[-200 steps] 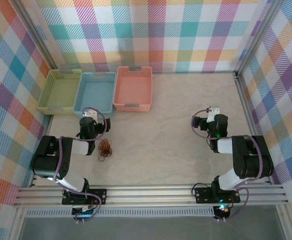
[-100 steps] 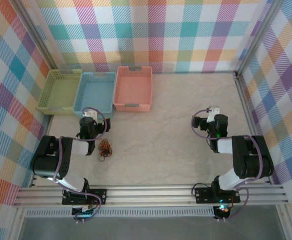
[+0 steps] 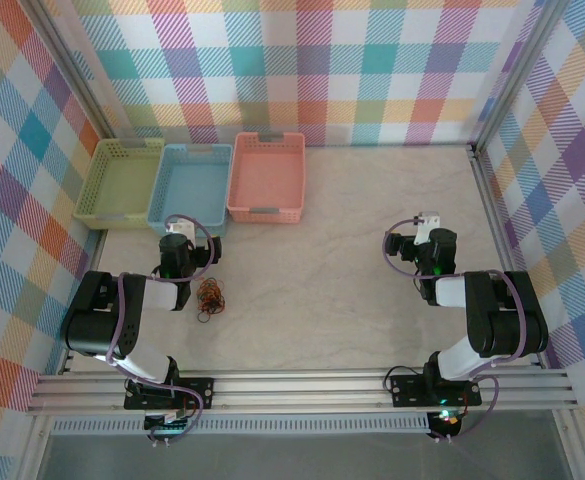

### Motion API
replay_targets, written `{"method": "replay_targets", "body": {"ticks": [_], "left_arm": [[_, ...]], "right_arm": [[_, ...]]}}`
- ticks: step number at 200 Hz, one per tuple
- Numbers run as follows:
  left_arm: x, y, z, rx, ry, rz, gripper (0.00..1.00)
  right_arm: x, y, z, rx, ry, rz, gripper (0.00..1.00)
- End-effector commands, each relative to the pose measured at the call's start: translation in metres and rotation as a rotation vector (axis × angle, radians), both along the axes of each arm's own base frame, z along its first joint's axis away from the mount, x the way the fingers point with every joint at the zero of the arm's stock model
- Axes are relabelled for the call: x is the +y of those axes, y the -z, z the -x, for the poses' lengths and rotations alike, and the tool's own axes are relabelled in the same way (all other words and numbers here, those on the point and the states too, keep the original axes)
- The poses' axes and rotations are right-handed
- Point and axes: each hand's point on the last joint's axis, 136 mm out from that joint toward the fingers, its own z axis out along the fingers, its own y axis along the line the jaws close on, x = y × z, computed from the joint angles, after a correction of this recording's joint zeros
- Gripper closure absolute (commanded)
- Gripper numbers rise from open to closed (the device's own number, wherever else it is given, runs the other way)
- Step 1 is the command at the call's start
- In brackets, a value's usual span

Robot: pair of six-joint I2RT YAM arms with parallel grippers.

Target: Untangle the cables

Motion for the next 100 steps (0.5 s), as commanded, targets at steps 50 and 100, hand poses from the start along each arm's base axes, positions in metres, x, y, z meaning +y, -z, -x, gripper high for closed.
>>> {"method": "replay_targets", "body": {"ticks": [50, 100], "left_arm": [[0.002, -0.009, -0.008, -0.027, -0.004, 0.02, 0.0], [0.001, -0.041, -0.008, -0.006, -0.036, -0.044, 0.0]], "right_arm": [[0.0, -0.011, -0.006, -0.039, -0.002, 0.001, 0.0], [0.001, -0.03, -0.006, -0.032, 0.003, 0.02, 0.0]]}}
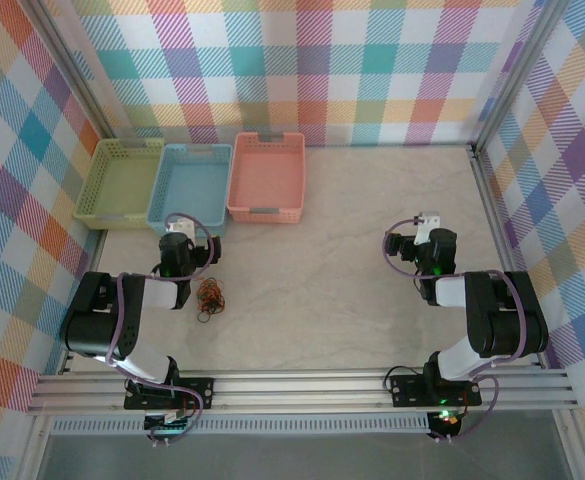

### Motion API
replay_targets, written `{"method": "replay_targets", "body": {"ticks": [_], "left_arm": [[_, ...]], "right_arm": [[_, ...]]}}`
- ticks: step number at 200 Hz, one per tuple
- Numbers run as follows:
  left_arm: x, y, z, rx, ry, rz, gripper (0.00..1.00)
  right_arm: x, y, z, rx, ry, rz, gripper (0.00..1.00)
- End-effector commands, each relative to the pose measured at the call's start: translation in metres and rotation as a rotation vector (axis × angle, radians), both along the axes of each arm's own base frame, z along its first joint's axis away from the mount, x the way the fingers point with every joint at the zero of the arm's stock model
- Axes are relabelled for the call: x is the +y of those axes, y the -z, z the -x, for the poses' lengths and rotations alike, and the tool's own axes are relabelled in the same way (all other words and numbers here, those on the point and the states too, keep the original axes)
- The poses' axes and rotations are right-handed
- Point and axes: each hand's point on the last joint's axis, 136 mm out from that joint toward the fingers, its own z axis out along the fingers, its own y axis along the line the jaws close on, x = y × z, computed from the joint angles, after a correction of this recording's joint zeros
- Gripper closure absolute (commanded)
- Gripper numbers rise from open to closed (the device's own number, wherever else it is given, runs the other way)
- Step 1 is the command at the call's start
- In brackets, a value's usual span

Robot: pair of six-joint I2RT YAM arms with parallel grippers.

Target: Untangle the cables

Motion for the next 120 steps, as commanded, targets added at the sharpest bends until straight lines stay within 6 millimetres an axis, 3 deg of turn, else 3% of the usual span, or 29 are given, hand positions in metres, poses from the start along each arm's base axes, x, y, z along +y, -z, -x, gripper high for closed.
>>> {"method": "replay_targets", "body": {"ticks": [1, 23, 53, 74, 87, 103, 120], "left_arm": [[-0.001, -0.043, -0.007, -0.042, -0.021, -0.041, 0.0], [-0.02, -0.071, 0.004, -0.121, 0.034, -0.079, 0.0], [-0.018, -0.112, 0.009, -0.138, -0.051, 0.059, 0.0], [0.01, -0.139, 0.009, -0.13, -0.277, 0.226, 0.0], [0.012, -0.151, 0.001, -0.093, -0.269, 0.331, 0.0], [0.024, -0.165, -0.014, -0.073, -0.304, 0.325, 0.0], [0.045, -0.165, -0.03, -0.002, -0.361, 0.292, 0.0]], "right_arm": [[0.001, -0.03, -0.006, -0.035, 0.006, 0.021, 0.0], [0.001, -0.047, 0.005, -0.049, 0.04, 0.049, 0.0], [0.005, -0.079, 0.021, -0.089, 0.065, -0.041, 0.02], [0.018, -0.106, 0.034, -0.123, 0.029, -0.167, 0.05], [0.027, -0.118, 0.041, -0.137, -0.008, -0.233, 0.07], [0.041, -0.124, 0.047, -0.146, -0.048, -0.319, 0.09], [0.056, -0.128, 0.045, -0.133, -0.089, -0.378, 0.1]]}}
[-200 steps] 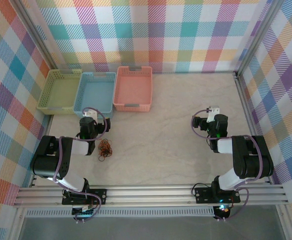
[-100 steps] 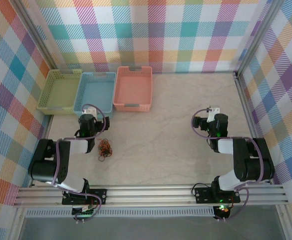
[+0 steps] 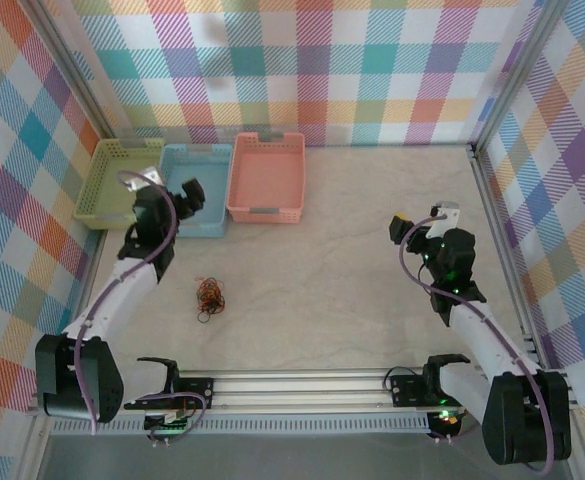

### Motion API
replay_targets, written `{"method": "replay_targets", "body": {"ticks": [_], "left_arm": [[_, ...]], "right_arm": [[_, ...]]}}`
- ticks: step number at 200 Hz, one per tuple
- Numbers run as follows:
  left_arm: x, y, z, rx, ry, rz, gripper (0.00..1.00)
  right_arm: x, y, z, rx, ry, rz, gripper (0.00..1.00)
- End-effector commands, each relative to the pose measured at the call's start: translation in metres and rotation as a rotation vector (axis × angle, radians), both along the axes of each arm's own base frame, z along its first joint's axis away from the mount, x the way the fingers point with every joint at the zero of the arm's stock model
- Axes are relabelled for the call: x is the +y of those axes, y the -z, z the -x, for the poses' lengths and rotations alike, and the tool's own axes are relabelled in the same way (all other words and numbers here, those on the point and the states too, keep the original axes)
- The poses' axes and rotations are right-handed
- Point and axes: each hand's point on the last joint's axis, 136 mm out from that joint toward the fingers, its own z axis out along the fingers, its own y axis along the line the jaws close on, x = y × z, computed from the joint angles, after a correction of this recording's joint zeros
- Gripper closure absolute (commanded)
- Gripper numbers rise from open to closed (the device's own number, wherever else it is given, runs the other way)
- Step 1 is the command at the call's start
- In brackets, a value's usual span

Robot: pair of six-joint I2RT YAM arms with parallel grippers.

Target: Untangle the cables

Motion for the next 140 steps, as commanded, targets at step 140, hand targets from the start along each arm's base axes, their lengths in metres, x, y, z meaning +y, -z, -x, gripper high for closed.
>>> {"method": "replay_targets", "body": {"ticks": [140], "left_arm": [[0.108, 0.099, -0.129, 0.659, -0.079, 0.213, 0.1]], "right_arm": [[0.102, 0.032, 0.015, 0.131, -0.256, -0.099, 0.11]]}}
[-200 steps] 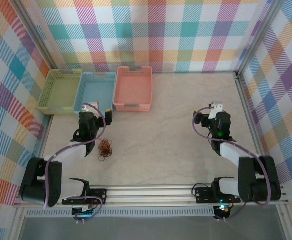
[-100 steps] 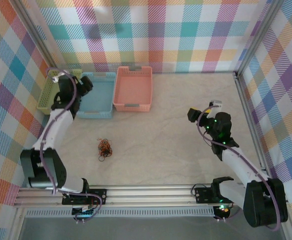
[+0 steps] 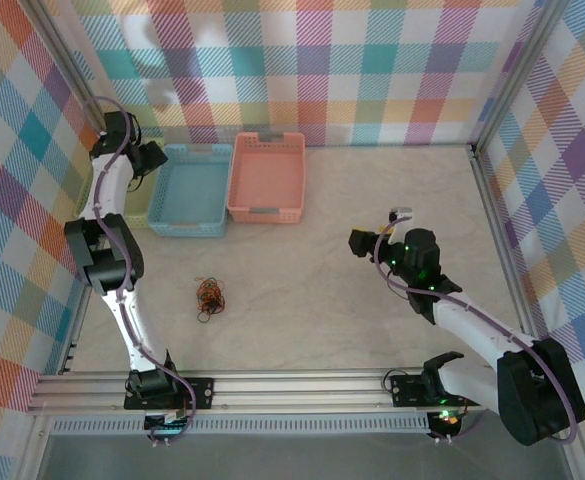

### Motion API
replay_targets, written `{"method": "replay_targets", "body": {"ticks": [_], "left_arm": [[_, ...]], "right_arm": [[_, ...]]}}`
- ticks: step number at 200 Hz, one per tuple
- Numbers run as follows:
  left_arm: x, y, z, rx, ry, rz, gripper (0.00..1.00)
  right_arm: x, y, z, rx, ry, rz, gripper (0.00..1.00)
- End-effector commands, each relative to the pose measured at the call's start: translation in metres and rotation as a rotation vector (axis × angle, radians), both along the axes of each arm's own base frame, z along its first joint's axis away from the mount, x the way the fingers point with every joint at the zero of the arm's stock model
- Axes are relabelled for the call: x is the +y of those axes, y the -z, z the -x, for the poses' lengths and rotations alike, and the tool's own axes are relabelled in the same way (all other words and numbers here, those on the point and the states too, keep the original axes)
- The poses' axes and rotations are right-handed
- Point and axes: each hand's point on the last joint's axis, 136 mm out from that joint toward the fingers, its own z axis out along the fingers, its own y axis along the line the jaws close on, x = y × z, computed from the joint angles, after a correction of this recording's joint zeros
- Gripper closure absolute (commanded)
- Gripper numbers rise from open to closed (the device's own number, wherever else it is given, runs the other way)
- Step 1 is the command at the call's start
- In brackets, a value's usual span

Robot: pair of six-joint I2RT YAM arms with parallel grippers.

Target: Untangle the cables

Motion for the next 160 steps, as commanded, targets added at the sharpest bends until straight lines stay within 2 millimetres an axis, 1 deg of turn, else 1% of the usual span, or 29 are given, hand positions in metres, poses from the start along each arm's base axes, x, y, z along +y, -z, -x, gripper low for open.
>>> {"method": "replay_targets", "body": {"ticks": [1, 9, 32, 45, 67, 85, 115, 122, 131, 142, 160], "left_arm": [[-0.008, 0.019, 0.01, 0.121, 0.059, 0.072, 0.1], [-0.01, 0.023, 0.007, 0.132, 0.068, 0.088, 0.11], [-0.012, 0.042, 0.002, 0.186, 0.071, 0.118, 0.13], [-0.015, 0.05, 0.001, 0.203, 0.08, 0.14, 0.17], [-0.019, 0.06, 0.0, 0.216, 0.076, 0.176, 0.18], [-0.029, 0.067, -0.001, 0.216, 0.086, 0.223, 0.19], [-0.031, 0.08, 0.003, 0.252, 0.083, 0.232, 0.22], [-0.032, 0.083, 0.004, 0.26, 0.086, 0.239, 0.27], [-0.034, 0.085, 0.005, 0.265, 0.09, 0.246, 0.32], [-0.036, 0.083, 0.005, 0.264, 0.093, 0.249, 0.31], [-0.044, 0.084, 0.005, 0.272, 0.118, 0.243, 0.32]], "right_arm": [[0.001, 0.0, -0.001, -0.022, 0.007, 0.003, 0.11], [0.0, 0.001, -0.001, -0.018, 0.01, 0.005, 0.11], [0.001, 0.003, -0.001, -0.013, 0.007, 0.005, 0.11], [0.002, 0.003, -0.001, -0.008, 0.004, 0.003, 0.11], [0.003, 0.003, -0.001, -0.007, 0.002, 0.0, 0.11], [0.003, 0.002, -0.001, -0.006, 0.003, -0.002, 0.11], [0.003, 0.003, -0.001, -0.003, 0.007, 0.0, 0.11], [0.003, 0.003, -0.001, -0.003, 0.007, 0.001, 0.11], [0.003, 0.004, -0.001, 0.001, 0.006, 0.002, 0.11], [0.003, 0.004, -0.001, 0.002, 0.004, 0.0, 0.11], [0.003, 0.005, -0.002, 0.007, 0.005, 0.0, 0.11]]}}
